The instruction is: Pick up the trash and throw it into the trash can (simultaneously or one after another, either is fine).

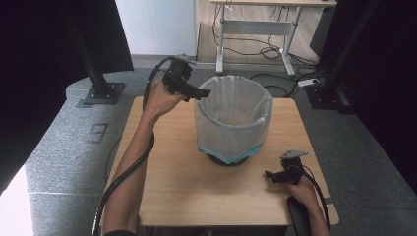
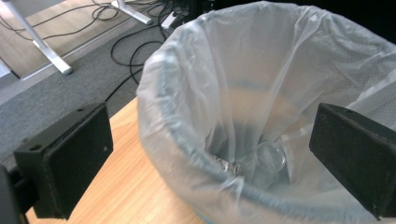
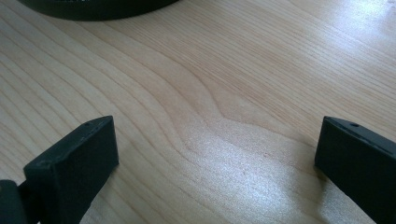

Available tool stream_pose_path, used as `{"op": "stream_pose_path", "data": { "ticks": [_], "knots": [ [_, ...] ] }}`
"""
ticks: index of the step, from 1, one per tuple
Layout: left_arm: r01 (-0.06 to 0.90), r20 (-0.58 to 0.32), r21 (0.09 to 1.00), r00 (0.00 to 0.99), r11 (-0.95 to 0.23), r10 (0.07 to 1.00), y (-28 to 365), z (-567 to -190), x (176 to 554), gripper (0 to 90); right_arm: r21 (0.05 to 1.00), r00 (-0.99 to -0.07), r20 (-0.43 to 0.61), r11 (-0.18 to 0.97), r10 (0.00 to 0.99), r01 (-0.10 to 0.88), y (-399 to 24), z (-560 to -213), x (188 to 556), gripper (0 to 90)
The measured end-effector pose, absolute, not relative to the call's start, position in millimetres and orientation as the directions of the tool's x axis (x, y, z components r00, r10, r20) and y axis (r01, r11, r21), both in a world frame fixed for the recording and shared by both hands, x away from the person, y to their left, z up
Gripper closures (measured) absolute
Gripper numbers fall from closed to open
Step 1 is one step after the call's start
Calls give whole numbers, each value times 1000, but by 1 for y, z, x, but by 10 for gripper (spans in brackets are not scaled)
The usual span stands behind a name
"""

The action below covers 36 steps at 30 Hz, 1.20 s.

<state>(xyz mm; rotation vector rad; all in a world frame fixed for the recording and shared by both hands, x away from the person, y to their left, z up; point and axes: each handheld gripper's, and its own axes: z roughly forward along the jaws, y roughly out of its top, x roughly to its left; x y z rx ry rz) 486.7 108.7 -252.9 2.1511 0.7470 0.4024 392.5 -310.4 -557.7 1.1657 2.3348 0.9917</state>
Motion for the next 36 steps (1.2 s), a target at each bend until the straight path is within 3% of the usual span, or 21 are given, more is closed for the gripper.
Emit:
{"op": "stream_pose_path", "data": {
  "ticks": [36],
  "knots": [
    [403, 21, 811, 703, -423, 710, 196, -301, 458, 0, 717, -601, -1, 419, 799, 557, -311, -557, 392, 0]
  ]
}}
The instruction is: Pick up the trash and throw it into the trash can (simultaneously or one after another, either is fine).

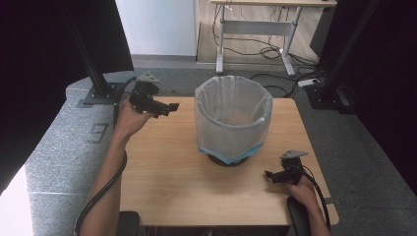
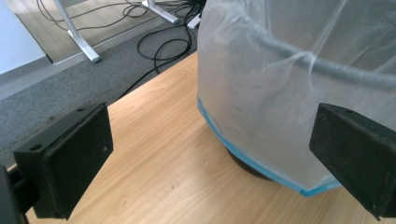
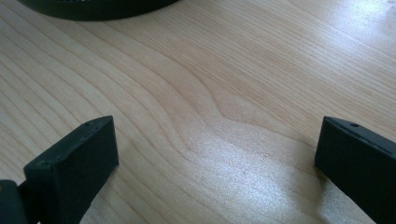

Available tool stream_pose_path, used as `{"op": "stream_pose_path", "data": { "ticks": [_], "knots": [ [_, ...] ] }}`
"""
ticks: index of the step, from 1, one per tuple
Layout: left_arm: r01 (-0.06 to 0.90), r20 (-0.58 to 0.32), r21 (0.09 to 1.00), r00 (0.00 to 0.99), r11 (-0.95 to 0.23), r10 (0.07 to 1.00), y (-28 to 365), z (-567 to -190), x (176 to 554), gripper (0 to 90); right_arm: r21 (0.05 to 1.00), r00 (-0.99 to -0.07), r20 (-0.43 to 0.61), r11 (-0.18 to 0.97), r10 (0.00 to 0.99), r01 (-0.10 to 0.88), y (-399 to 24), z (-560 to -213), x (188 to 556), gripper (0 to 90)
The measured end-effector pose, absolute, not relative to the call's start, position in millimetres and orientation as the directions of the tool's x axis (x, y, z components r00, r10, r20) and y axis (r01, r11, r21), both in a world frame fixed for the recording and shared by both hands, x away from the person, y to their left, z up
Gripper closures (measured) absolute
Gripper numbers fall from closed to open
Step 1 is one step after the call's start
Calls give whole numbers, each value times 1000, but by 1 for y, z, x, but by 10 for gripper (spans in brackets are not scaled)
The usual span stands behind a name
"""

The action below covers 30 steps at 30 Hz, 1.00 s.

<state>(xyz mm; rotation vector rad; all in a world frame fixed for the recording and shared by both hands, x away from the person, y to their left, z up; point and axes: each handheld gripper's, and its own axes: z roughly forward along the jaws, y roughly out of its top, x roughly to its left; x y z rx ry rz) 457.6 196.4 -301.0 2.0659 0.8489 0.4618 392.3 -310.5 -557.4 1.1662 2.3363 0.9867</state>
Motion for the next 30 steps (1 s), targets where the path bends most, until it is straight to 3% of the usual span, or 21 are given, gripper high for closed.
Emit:
{"op": "stream_pose_path", "data": {
  "ticks": [30],
  "knots": [
    [437, 2, 804, 676, -403, 737, 229, -390, 430, 0, 716, -601, -1, 419, 800, 558, -311, -557, 392, 0]
  ]
}}
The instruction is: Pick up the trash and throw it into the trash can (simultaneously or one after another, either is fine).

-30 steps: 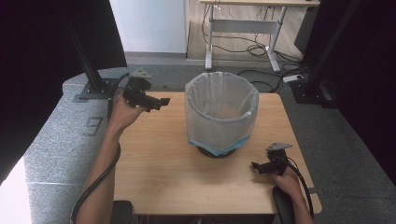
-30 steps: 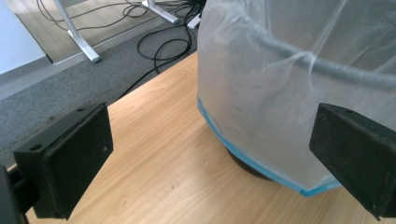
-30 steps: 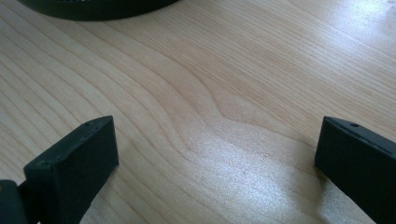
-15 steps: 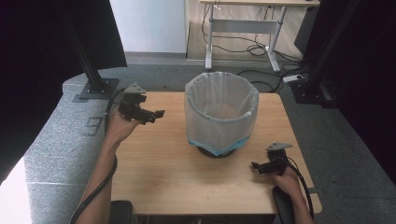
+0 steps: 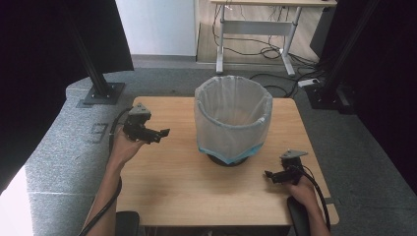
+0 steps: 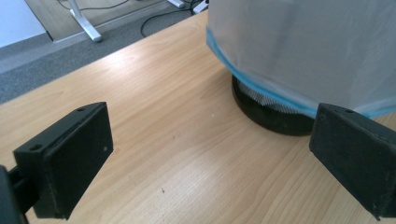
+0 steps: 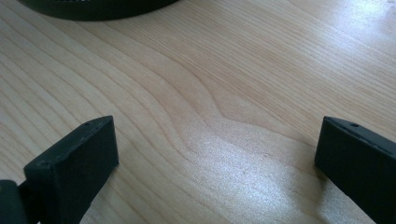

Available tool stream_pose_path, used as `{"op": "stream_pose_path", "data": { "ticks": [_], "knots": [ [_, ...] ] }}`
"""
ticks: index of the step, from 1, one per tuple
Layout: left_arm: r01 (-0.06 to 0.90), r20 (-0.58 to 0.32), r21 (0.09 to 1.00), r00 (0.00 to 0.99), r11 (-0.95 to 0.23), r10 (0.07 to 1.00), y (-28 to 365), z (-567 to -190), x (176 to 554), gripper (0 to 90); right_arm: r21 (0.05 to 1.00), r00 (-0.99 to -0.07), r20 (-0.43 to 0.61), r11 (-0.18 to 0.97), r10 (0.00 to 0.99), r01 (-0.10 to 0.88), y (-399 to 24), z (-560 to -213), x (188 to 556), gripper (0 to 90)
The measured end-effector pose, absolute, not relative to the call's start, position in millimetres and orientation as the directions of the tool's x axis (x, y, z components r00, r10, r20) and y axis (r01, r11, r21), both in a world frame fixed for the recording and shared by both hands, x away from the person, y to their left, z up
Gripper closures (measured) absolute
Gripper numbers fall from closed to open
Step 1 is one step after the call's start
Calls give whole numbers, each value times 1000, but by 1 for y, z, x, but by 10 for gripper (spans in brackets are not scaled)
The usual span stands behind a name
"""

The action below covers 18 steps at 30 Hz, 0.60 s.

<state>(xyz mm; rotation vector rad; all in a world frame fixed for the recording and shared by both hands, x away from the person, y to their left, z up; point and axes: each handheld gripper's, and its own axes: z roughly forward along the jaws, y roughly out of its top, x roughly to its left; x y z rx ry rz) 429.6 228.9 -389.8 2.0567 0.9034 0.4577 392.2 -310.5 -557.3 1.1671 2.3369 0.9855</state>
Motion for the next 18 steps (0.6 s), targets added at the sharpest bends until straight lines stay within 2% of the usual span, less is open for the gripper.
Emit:
{"op": "stream_pose_path", "data": {
  "ticks": [18],
  "knots": [
    [446, 11, 793, 672, -416, 741, 227, -445, 412, 0, 719, -600, 0, 417, 800, 556, -310, -558, 392, 0]
  ]
}}
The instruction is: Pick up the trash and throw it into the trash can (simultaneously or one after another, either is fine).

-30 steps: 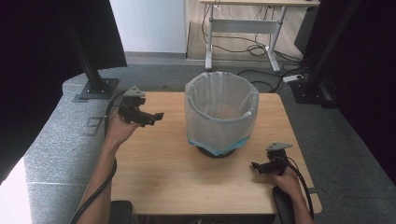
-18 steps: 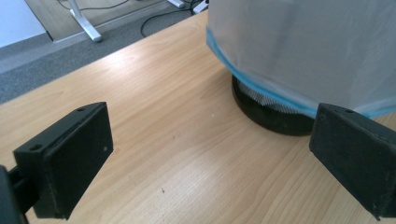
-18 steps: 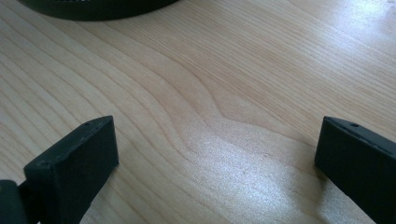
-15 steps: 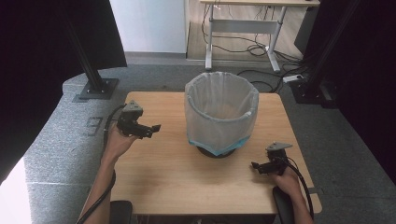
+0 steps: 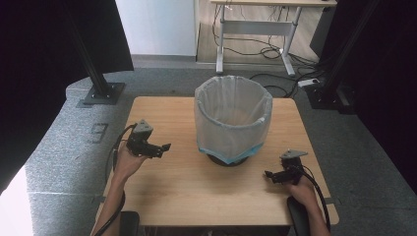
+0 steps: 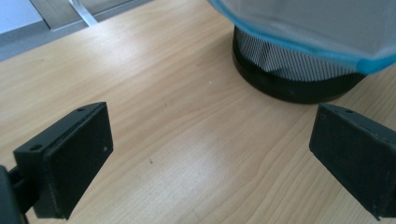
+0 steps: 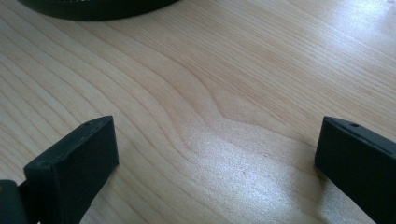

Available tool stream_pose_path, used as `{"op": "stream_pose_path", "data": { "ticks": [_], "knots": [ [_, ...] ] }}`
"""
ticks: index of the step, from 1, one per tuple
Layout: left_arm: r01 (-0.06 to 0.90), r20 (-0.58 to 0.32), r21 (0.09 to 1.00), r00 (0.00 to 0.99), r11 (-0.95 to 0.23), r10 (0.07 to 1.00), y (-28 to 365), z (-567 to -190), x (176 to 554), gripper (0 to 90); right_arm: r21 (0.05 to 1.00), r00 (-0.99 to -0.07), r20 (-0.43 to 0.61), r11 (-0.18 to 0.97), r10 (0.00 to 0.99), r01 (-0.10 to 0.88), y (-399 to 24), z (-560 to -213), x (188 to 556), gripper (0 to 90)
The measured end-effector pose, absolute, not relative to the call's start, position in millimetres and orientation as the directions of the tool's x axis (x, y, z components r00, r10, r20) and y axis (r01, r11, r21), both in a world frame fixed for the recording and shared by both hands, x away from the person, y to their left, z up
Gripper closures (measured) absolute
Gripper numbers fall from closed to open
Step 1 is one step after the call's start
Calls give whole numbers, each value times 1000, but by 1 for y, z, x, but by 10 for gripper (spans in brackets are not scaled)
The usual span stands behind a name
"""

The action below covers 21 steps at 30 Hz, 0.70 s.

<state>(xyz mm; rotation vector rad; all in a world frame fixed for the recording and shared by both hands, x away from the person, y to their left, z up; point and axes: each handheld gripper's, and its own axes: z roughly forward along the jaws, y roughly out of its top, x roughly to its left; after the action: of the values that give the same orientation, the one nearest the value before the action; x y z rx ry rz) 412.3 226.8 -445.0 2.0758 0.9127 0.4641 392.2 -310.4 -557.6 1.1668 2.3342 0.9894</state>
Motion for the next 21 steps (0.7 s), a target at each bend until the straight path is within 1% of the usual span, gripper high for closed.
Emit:
{"op": "stream_pose_path", "data": {
  "ticks": [7, 21],
  "knots": [
    [458, 26, 771, 672, -443, 740, 224, -473, 407, 0, 719, -600, 0, 416, 800, 556, -310, -558, 392, 0],
    [507, 2, 732, 667, -456, 745, 217, -522, 397, 0, 719, -600, 0, 417, 800, 556, -310, -558, 392, 0]
  ]
}}
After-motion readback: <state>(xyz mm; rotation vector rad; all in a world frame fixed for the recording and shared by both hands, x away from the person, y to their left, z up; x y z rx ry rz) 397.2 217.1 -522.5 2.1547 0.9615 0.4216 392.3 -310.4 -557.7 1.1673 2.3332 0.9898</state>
